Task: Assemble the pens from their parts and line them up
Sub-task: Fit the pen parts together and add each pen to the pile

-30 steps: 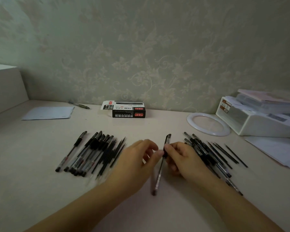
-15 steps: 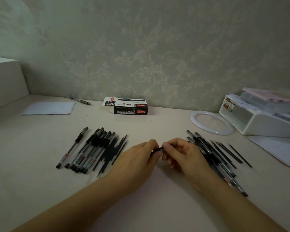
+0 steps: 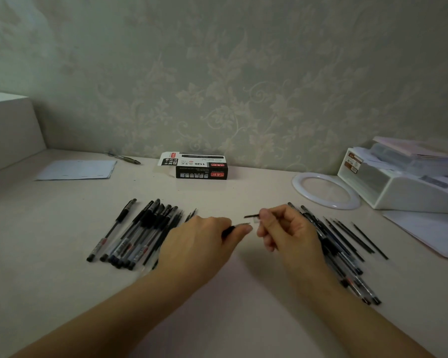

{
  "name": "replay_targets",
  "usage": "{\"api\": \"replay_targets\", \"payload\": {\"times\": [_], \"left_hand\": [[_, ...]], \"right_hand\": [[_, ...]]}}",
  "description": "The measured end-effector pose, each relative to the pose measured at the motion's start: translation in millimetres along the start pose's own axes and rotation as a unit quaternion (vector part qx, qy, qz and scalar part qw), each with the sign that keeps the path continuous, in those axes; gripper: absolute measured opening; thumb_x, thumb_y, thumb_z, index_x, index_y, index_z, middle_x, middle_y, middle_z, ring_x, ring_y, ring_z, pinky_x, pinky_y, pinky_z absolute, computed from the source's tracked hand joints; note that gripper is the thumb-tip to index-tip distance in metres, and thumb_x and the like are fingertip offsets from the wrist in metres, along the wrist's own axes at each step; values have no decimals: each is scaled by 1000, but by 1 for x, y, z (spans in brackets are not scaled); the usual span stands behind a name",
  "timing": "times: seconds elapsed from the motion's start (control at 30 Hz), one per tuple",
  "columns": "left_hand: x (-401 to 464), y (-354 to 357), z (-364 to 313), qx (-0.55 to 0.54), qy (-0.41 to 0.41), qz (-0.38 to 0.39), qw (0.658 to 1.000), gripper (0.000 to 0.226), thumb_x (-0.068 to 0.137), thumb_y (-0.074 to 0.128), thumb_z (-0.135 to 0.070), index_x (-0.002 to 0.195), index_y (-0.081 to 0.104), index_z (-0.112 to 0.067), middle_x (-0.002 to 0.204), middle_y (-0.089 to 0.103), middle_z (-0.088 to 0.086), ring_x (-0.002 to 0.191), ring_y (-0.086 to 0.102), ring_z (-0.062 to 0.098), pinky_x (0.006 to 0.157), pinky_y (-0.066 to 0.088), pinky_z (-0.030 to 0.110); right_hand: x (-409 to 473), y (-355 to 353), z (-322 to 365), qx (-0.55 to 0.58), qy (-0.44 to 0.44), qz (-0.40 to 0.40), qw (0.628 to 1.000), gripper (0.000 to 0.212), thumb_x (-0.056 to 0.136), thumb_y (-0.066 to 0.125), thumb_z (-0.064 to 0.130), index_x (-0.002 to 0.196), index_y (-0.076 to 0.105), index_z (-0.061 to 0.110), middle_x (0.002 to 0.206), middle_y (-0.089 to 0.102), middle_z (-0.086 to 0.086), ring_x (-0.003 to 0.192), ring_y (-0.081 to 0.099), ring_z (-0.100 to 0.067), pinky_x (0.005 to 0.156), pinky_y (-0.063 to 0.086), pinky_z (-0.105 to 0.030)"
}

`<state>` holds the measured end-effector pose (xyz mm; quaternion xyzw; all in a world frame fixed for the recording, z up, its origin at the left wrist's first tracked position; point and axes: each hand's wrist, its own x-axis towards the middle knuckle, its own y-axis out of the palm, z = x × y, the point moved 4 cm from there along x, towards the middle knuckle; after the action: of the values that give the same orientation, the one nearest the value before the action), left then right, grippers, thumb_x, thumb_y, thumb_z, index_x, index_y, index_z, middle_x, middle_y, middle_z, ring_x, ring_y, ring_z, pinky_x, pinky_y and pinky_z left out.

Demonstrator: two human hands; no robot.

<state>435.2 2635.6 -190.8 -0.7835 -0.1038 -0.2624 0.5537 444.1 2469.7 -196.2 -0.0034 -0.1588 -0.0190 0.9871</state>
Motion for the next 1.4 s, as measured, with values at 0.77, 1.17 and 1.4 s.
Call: {"api": "replay_targets", "payload": {"times": [0.77, 1.17, 1.4], "left_hand": [[-1, -3, -2, -73, 62, 94, 991, 14, 100, 38, -39, 97, 38, -25, 92, 50, -9, 75, 52, 18, 65, 47, 39], [-1, 2, -4, -157, 113, 103, 976, 15, 100, 38, -37, 98, 47, -26, 89, 54, -12, 73, 52, 15, 64, 46, 43], [-3, 5, 1, -185, 104, 139, 967, 19, 100, 36, -37, 97, 50, -25, 78, 54, -11, 72, 51, 11, 66, 45, 42]], "right_hand": [[2, -3, 3, -306, -122, 56, 942, 10, 94, 61, 29, 99, 68, 23, 91, 66, 17, 85, 60, -2, 69, 46, -13], [0, -1, -1, -157, -52, 129, 978, 23, 86, 64, 37, 81, 74, 17, 73, 70, 3, 74, 66, -14, 74, 51, -26], [0, -3, -2, -175, -37, 173, 969, 12, 89, 70, 16, 97, 73, 25, 89, 74, 9, 85, 68, -8, 79, 53, -21]]}}
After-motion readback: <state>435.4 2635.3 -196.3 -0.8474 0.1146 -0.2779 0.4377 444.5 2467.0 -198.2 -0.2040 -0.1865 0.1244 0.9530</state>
